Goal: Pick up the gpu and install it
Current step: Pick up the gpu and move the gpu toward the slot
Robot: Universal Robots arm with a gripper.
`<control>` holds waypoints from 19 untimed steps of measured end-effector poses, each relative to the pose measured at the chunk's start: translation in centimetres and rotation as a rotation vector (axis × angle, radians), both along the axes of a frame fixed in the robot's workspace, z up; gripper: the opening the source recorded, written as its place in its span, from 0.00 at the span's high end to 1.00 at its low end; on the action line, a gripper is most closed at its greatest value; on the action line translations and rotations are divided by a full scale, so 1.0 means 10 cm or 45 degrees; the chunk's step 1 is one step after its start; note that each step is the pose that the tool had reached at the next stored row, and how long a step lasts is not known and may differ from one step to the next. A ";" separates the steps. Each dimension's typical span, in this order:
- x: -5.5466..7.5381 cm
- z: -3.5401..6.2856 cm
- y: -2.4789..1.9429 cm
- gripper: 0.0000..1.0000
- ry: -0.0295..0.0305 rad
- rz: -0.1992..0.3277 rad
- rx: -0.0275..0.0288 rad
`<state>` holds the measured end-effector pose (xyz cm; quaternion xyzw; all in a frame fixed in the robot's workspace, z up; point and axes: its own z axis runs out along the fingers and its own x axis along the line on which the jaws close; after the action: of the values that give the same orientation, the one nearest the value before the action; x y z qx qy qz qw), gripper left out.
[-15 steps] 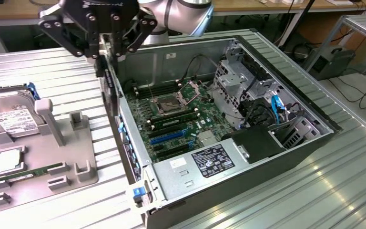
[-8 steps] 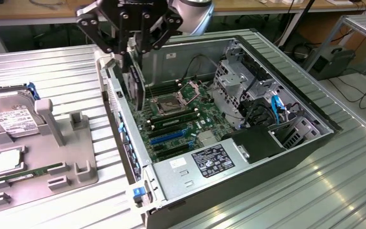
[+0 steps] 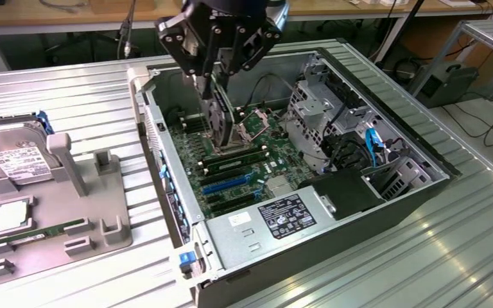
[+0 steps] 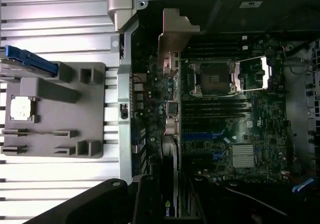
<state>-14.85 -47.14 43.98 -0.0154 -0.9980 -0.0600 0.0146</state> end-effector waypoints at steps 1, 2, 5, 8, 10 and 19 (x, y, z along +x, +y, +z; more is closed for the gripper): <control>0.05 -0.018 0.000 0.74 -0.0001 0.000 -0.0007; 0.10 -0.039 0.001 0.74 -0.0002 0.000 -0.0015; 0.28 -0.110 0.010 0.74 -0.0001 0.000 -0.0063; 0.41 -0.165 0.031 0.74 -0.0002 0.000 -0.0115; 0.51 -0.202 0.050 0.74 -0.0001 0.000 -0.0153; 0.95 -0.399 0.176 0.74 0.0000 0.005 -0.0258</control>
<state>-5.31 -45.37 39.99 -0.0135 -0.9986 -0.0498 0.0146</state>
